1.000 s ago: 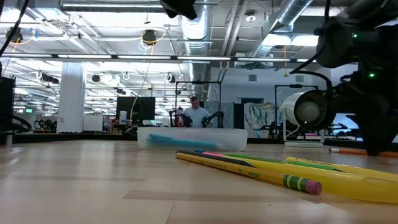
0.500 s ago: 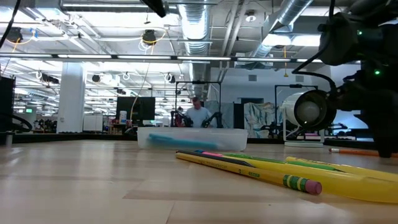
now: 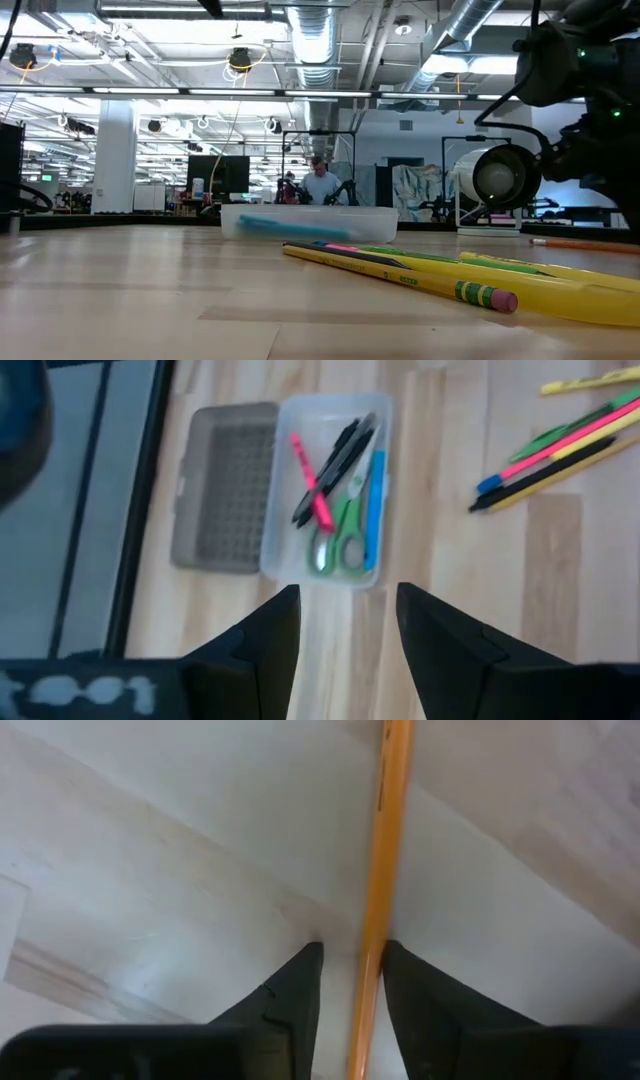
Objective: Pick & place school supplies into a supply box
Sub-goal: Put the orange pencil into the supply box
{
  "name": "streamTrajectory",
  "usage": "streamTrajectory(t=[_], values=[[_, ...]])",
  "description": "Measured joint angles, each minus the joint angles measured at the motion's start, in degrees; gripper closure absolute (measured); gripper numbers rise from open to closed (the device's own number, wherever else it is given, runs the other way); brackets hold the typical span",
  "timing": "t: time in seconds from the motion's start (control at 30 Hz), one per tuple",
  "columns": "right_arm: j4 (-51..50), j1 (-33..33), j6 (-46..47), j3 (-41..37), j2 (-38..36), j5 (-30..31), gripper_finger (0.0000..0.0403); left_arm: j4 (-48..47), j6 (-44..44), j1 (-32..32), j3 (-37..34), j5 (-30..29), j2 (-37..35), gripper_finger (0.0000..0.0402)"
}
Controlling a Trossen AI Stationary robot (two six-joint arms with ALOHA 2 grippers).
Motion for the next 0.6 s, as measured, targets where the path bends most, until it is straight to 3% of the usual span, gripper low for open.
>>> streamTrajectory(t=[0.23,0.37,0.6], values=[[0.21,-0.88,0.0,-0.04,0.03,-0.44,0.0329,-10.64,-7.17,-2.55,-0.52,-5.79,-0.68,0.0245],[1.13,-0.86,-0.05,-0.13,0.03,-0.37,0.0341,-11.7,-11.15,-4.0,-5.3,-7.54,-2.2,0.0245],[2.19,-0.81,-0.08,-0.2,0.03,0.06,0.0354,7.45,-15.87,-7.54,-23.8,-7.87,-13.54,0.0245]])
